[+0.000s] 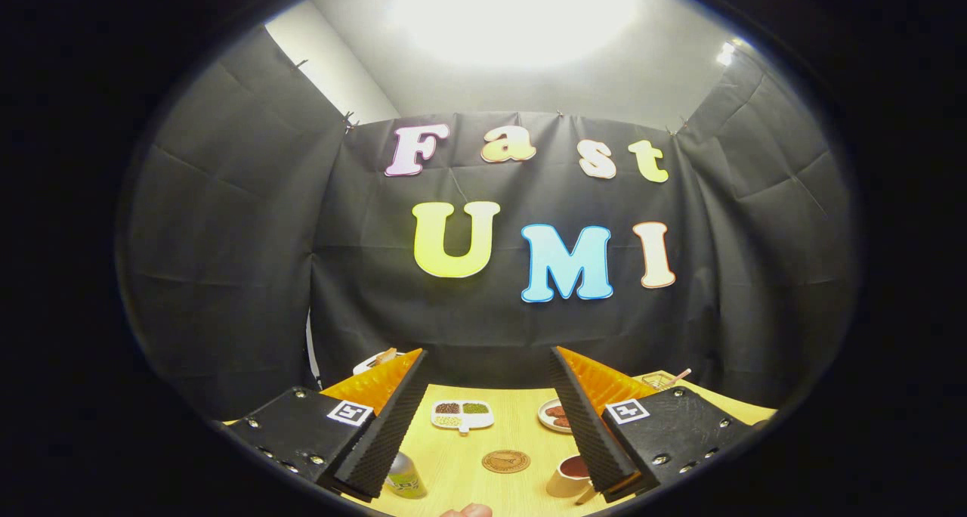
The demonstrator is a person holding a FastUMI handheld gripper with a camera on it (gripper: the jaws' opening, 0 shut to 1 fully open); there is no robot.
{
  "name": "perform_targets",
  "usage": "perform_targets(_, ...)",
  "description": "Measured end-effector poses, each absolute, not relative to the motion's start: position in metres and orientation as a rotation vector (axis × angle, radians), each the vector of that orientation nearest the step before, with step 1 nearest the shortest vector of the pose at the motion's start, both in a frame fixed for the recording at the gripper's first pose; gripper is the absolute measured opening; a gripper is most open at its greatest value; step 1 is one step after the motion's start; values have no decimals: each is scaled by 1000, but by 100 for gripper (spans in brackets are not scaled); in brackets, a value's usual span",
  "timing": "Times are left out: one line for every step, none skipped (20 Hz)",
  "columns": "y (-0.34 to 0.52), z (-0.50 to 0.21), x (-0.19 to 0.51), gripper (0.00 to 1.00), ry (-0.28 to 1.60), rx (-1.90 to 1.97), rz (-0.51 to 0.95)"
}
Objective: Take the bottle from table, then pour the juice into the cup, finally place the bottle on the coaster
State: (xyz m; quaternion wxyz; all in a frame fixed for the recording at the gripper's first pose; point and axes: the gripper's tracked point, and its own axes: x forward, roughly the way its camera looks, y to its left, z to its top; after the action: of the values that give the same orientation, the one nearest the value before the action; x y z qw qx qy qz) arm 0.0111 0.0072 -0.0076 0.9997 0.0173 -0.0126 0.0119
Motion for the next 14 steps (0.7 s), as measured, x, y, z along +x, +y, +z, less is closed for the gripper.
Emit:
perform_targets(10, -8, 11, 97, -32, 31, 27)
perform_targets(15, -11, 12, 97, -35, 25, 33)
perform_targets(19, -15, 13, 97, -31, 20, 40)
perform_targets(23, -20, 15, 97, -24, 17, 45)
perform_targets(28, -25, 16, 97, -16, 14, 47)
perform_targets(33, -31, 18, 96, -11, 15, 54)
perform_targets(41, -34, 19, 97, -12, 22, 69)
perform_targets(50, -38, 20, 97, -14, 27, 83)
perform_targets(55, -42, 21, 97, -10, 24, 87)
perform_targets(59, -48, 21, 97, -4, 11, 89)
perform_targets(64, -53, 23, 97, 3, -5, 91)
perform_targets(71, -58, 24, 97, 11, -19, 98)
perform_targets(77, -63, 25, 97, 19, -28, 104)
perform_targets(84, -70, 26, 97, 27, -31, 110)
